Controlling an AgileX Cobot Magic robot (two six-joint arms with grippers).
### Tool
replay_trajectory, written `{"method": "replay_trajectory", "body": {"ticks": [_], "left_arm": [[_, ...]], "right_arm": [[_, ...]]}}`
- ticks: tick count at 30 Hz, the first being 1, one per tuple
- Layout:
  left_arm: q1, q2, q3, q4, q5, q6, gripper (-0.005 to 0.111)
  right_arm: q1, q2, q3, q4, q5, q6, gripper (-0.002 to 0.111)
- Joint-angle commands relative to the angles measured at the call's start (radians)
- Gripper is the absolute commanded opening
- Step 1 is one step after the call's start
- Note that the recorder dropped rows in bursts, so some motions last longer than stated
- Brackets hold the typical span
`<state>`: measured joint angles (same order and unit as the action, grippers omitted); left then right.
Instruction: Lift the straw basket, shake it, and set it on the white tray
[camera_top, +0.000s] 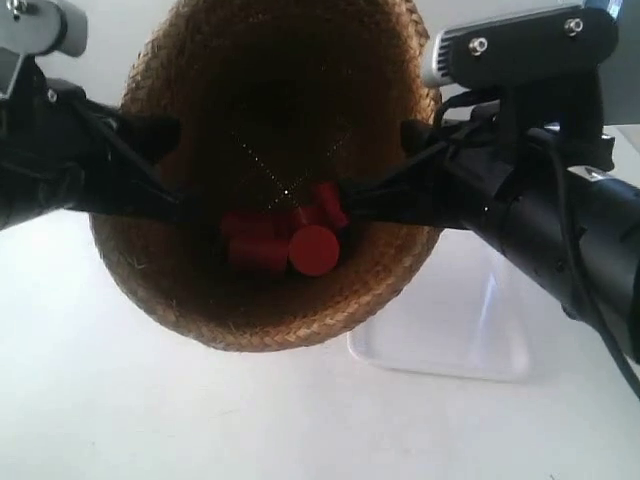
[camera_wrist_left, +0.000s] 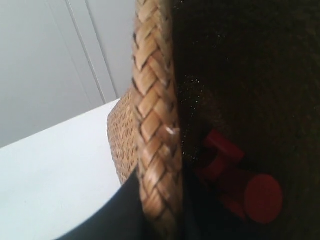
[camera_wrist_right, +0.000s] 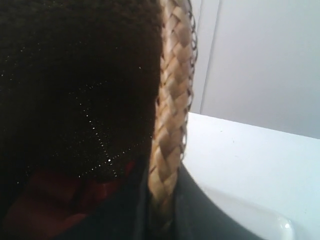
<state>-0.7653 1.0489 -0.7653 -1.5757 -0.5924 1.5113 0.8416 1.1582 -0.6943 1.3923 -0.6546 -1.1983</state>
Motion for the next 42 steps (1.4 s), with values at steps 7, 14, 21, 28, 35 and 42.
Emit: {"method": "replay_trajectory", "body": {"ticks": [7,14,21,28,35,42], "left_arm": [[-0.005,-0.011,-0.122,-0.099,0.063,0.145,0.0],[-0.005,0.007,-0.121,-0.169,-0.008,0.147,0.0],[-0.003,0.058,-0.121,-0.169,0.074,0.114,0.0],[-0.003,0.112,-0.17,-0.169,0.083,-0.001,0.0],[-0.003,0.249,-0.266,-0.169,0.092,-0.031,0.0],[-0.003,0.417,-0.347,-0.169,0.133,-0.046,0.0]], "right_arm": [[-0.004,-0.048,-0.082,0.188,0.004,-0.214,0.0],[-0.004,-0.074,-0.094,0.267,0.004,-0.219,0.0],[-0.004,-0.074,-0.095,0.306,-0.007,-0.251,0.0],[-0.006,-0.078,-0.143,0.352,-0.229,-0.4,0.0],[-0.046,-0.08,-0.145,0.352,-0.259,-0.476,0.0],[-0.165,-0.072,-0.145,0.352,-0.289,-0.639,0.0]]}}
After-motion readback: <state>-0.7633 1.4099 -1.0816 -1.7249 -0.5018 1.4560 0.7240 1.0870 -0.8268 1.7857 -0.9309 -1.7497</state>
